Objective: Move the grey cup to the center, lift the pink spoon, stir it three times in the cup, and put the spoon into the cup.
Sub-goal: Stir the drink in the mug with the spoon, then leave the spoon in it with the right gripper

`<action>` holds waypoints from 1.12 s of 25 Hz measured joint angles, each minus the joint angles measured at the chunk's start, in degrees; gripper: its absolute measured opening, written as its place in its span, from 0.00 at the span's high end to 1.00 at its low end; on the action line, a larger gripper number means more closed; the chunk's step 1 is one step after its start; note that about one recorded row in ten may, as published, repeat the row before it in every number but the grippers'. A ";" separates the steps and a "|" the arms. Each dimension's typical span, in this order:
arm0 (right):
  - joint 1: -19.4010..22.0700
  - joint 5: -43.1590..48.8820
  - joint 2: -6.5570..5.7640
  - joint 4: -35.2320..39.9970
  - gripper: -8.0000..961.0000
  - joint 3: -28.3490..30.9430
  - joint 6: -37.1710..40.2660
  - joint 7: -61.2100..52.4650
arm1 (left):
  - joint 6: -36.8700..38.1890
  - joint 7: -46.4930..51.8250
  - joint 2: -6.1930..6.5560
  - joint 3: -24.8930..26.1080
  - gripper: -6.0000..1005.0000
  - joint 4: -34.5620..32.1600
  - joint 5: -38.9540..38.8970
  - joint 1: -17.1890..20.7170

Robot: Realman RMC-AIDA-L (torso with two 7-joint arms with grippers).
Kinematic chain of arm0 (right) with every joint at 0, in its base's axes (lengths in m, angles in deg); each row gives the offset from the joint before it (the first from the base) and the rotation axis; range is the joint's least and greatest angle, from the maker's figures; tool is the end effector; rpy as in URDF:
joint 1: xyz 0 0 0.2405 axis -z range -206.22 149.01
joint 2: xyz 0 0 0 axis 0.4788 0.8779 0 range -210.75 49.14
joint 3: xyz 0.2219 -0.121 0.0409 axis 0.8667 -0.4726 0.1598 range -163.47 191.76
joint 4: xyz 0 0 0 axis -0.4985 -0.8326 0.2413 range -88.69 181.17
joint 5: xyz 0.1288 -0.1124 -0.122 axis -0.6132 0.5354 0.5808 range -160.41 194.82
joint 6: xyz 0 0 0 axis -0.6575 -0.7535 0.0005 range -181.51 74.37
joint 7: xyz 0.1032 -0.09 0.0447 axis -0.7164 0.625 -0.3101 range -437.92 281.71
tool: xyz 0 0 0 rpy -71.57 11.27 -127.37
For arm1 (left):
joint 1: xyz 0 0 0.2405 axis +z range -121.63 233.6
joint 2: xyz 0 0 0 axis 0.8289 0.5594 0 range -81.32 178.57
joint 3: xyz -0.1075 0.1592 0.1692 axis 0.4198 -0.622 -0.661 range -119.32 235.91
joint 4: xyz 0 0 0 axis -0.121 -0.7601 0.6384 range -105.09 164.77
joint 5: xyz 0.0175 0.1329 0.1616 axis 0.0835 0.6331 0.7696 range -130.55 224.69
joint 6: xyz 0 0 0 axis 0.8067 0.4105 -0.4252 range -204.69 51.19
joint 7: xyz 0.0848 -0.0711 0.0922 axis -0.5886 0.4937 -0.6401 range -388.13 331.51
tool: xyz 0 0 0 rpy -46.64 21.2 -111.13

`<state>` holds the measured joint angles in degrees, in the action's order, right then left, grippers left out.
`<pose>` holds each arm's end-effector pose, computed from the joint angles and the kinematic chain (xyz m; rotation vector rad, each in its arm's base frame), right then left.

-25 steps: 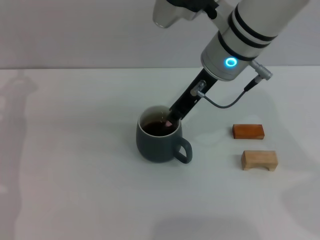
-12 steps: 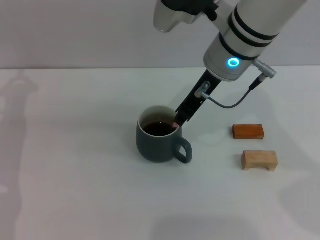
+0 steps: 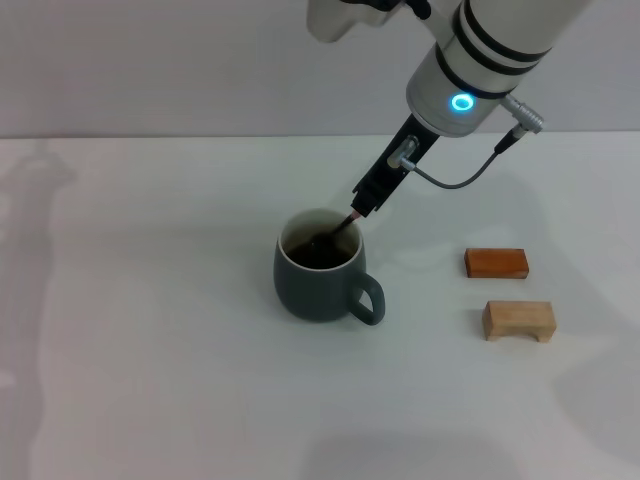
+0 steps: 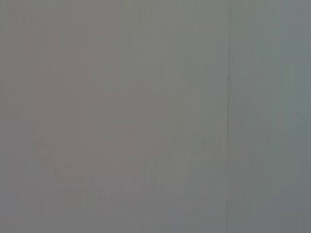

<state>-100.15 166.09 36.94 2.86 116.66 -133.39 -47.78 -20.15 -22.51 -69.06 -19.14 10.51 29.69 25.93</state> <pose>0.0517 0.4318 -0.0464 -2.6635 0.6840 -0.5795 -0.3124 0.4018 0.0827 -1.2323 -0.4935 -0.7463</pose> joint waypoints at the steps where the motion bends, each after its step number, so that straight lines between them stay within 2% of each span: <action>1: -0.06 -0.08 0.00 0.06 0.86 0.00 -0.65 0.08 | 0.00 0.00 0.00 0.00 0.89 0.00 -0.03 0.00; 6: -0.56 -3.09 0.43 -0.28 0.86 -0.28 -3.15 0.97 | 0.00 0.00 0.02 0.00 0.89 0.00 -0.03 0.00; 10: -0.88 -4.87 0.46 -0.63 0.86 -0.09 -2.25 1.06 | 0.07 0.00 0.04 0.00 0.89 -0.03 -0.03 0.00; 14: -1.41 -1.94 0.39 -0.22 0.86 -0.01 0.65 0.39 | 0.38 0.00 0.07 0.00 0.89 -0.08 -0.02 0.00; 19: -1.71 0.71 0.44 0.03 0.86 0.01 0.57 0.28 | 0.47 0.02 0.09 0.00 0.88 -0.09 -0.02 0.00; 28: -2.09 -4.65 0.68 -0.28 0.86 -0.44 -2.98 1.57 | 0.52 0.06 0.09 0.00 0.88 -0.09 -0.03 -0.01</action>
<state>-102.24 161.44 37.62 2.58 116.22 -136.36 -46.20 -19.62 -22.44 -68.96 -19.14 10.41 29.67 25.92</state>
